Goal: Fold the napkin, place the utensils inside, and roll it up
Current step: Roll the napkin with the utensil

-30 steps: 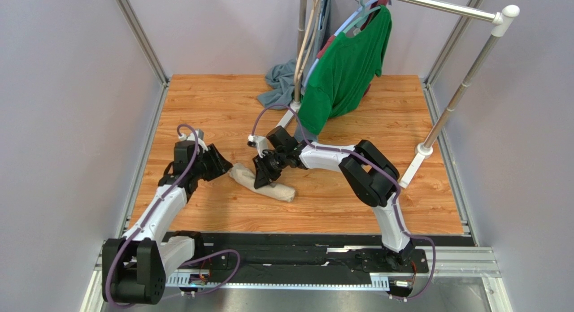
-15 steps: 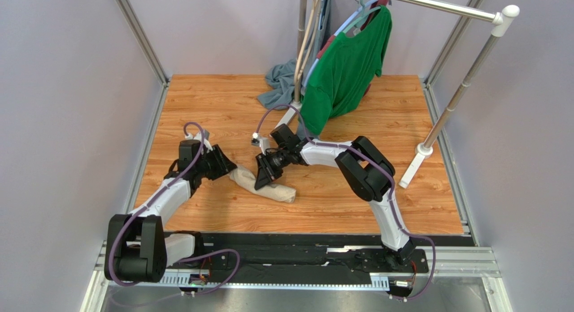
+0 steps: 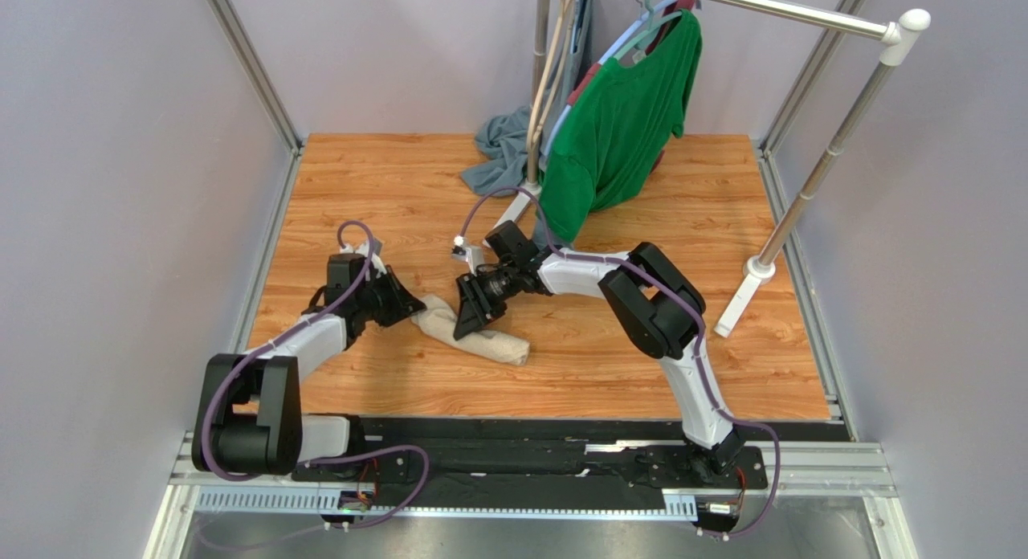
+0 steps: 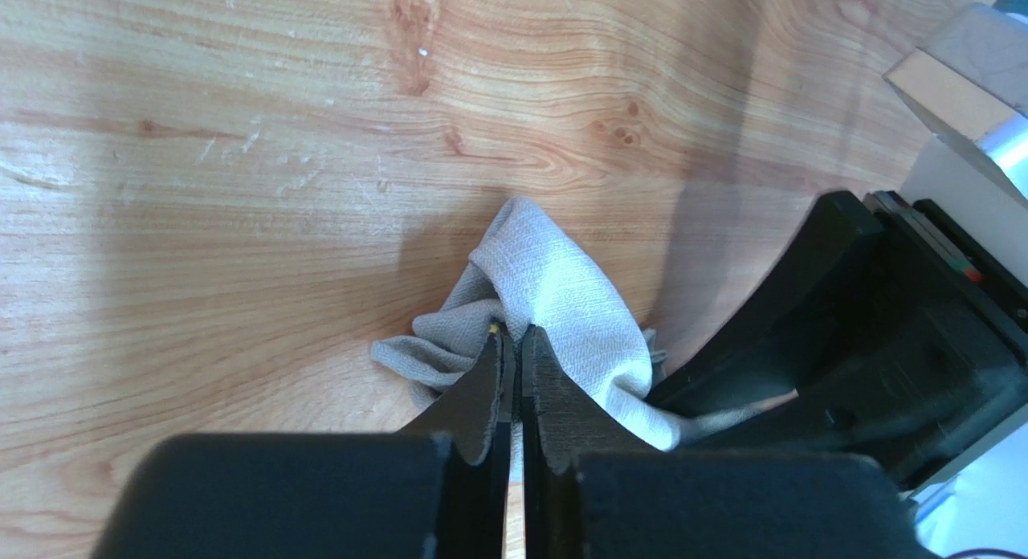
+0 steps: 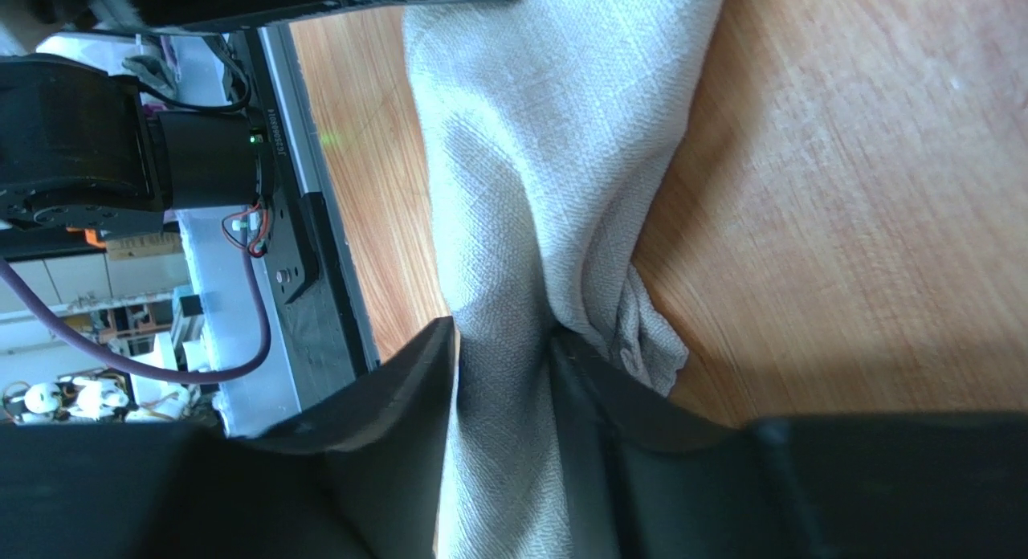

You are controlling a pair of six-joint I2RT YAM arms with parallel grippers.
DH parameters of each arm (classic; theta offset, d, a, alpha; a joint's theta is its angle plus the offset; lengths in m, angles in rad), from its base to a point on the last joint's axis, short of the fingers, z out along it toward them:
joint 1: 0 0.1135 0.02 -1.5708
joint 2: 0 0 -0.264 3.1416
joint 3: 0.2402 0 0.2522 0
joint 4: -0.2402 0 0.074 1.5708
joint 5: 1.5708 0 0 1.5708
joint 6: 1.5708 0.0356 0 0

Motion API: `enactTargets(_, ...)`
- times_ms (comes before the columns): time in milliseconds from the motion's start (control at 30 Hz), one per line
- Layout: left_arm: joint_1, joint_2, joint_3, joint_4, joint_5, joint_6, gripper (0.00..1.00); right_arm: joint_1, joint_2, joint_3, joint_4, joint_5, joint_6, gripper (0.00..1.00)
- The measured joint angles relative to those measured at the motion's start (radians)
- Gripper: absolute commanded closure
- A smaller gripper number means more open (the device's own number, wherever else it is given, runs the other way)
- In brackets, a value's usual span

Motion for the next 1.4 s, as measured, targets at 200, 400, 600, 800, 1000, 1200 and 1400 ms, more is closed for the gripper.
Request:
enactTargets(200, 0.000, 0.036, 0.027, -0.021, -0.003, -0.002, 1.00, 0.002, -0.042, -0.021, 0.000, 0.024, 0.003, 0.36)
enactTargets(400, 0.000, 0.070, 0.076, -0.052, -0.006, -0.002, 1.00, 0.029, -0.179, -0.086, -0.018, 0.211, -0.037, 0.34)
enactTargets(600, 0.000, 0.105, 0.113, -0.091, -0.006, -0.001, 1.00, 0.139, -0.309, -0.126, -0.019, 0.468, -0.146, 0.34)
enactTargets(800, 0.000, 0.126, 0.142, -0.121, -0.006, -0.001, 1.00, 0.281, -0.330, -0.126, -0.028, 0.650, -0.287, 0.36)
enactTargets(1000, 0.000, 0.131, 0.145, -0.127, -0.006, -0.001, 1.00, 0.301, -0.309, -0.126, -0.059, 0.727, -0.355, 0.39)
enactTargets(1200, 0.000, 0.132, 0.145, -0.129, -0.006, -0.001, 1.00, 0.300, -0.273, -0.126, -0.069, 0.780, -0.399, 0.41)
enactTargets(1400, 0.000, 0.133, 0.145, -0.129, -0.006, -0.001, 1.00, 0.302, -0.253, -0.126, -0.064, 0.808, -0.427, 0.41)
